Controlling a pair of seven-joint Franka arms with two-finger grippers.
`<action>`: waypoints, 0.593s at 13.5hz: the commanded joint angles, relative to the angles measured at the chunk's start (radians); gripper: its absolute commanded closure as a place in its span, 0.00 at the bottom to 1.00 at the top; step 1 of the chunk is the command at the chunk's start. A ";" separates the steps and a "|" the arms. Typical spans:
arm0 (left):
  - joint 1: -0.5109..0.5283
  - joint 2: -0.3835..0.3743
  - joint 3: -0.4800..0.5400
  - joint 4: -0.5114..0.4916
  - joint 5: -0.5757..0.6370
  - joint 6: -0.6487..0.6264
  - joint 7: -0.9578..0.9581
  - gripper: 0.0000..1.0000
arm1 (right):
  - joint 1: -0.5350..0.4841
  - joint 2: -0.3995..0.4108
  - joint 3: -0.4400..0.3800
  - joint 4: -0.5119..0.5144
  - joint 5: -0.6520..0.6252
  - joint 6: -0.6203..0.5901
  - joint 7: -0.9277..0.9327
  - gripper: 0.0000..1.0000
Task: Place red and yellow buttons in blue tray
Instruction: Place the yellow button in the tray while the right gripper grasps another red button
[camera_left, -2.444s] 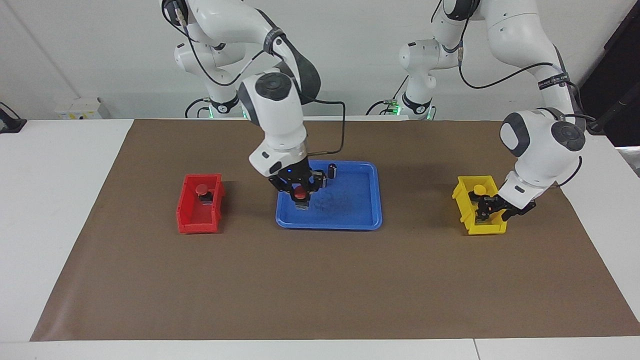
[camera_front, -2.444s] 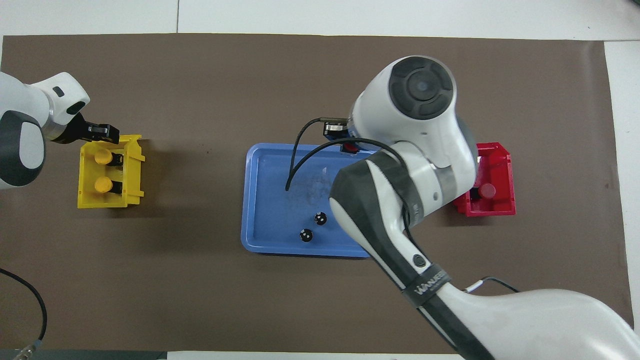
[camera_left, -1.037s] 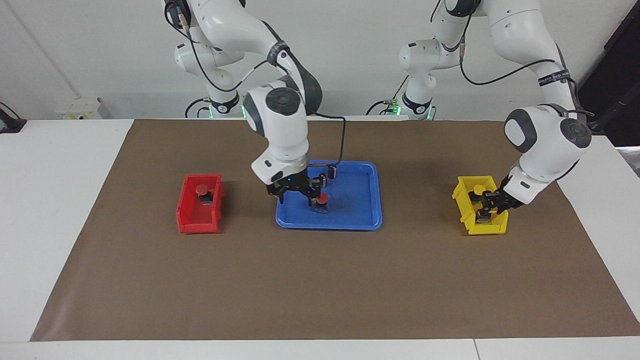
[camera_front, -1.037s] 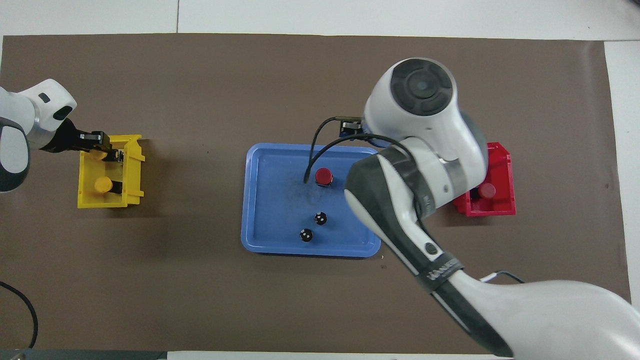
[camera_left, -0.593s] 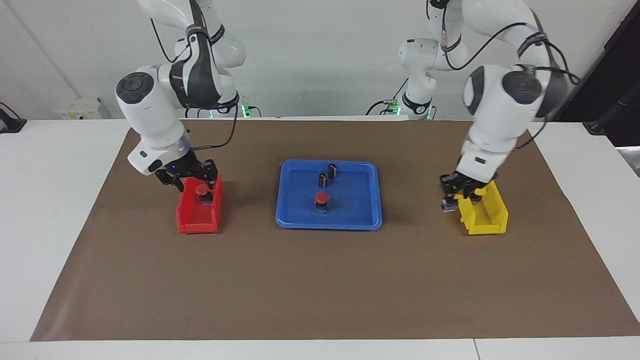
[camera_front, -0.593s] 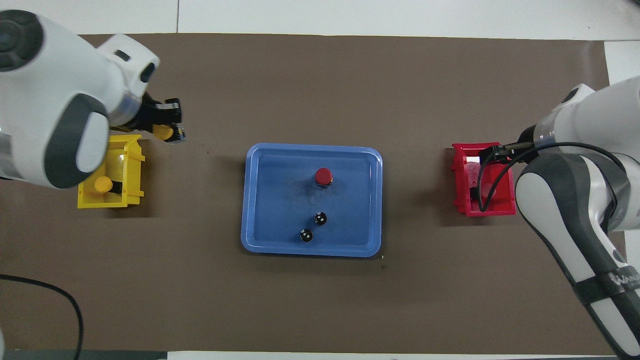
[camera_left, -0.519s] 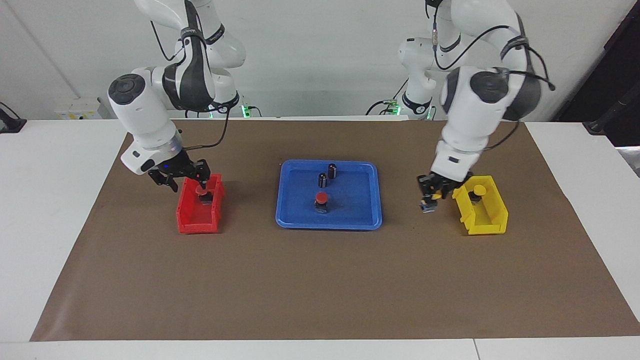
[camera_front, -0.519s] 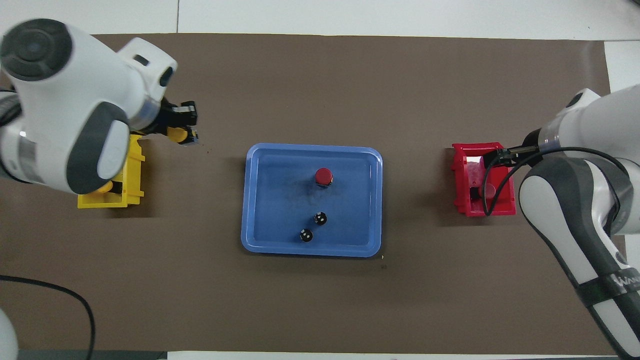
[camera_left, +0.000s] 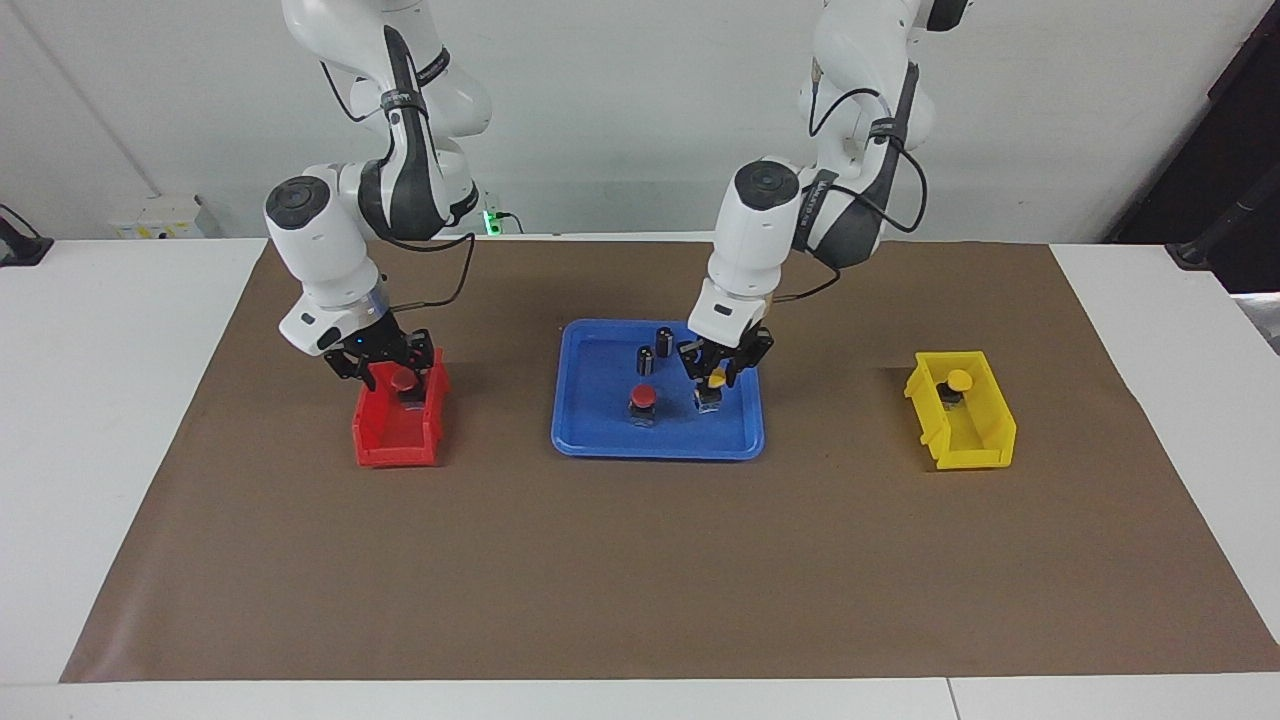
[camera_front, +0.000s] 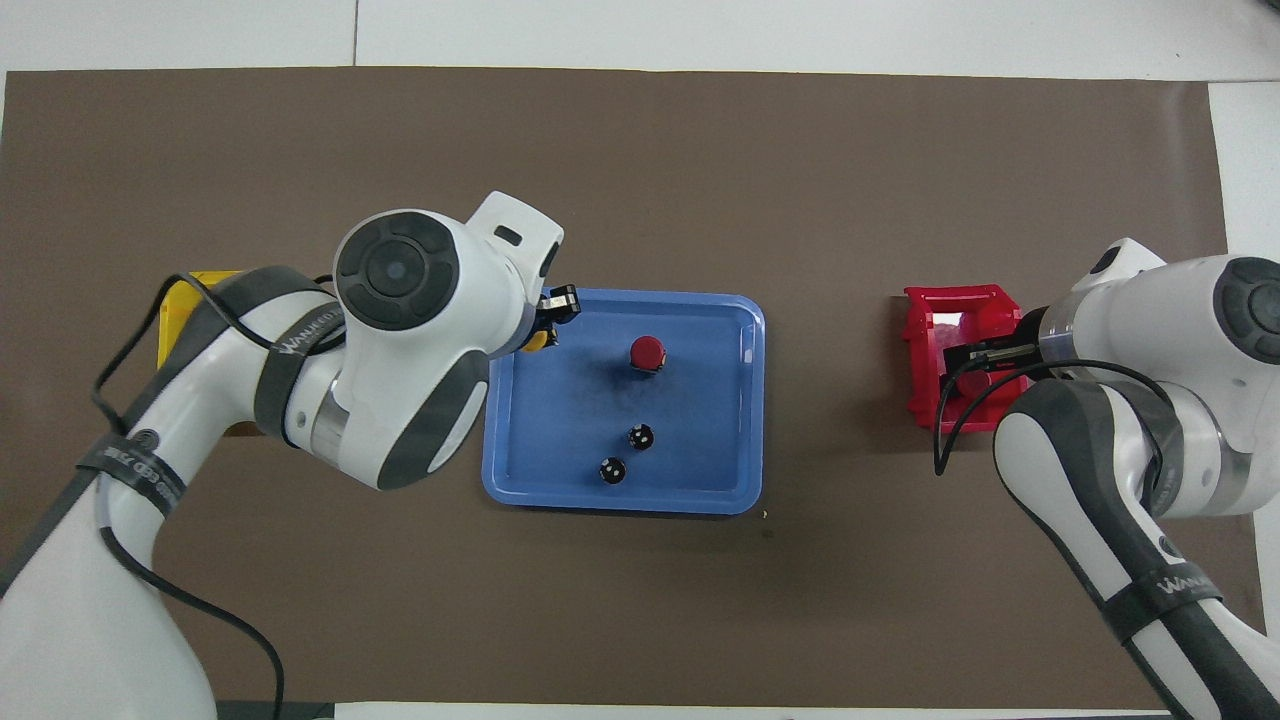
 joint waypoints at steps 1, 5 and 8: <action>-0.021 0.022 0.021 -0.019 -0.017 0.053 -0.012 0.98 | -0.005 -0.029 0.001 -0.080 0.019 0.069 -0.012 0.28; -0.012 0.033 0.025 -0.008 -0.015 0.034 0.003 0.24 | -0.003 -0.036 0.001 -0.108 0.019 0.087 -0.014 0.36; 0.040 -0.021 0.033 0.097 -0.008 -0.211 0.099 0.00 | -0.003 -0.036 0.001 -0.103 0.019 0.080 -0.027 0.68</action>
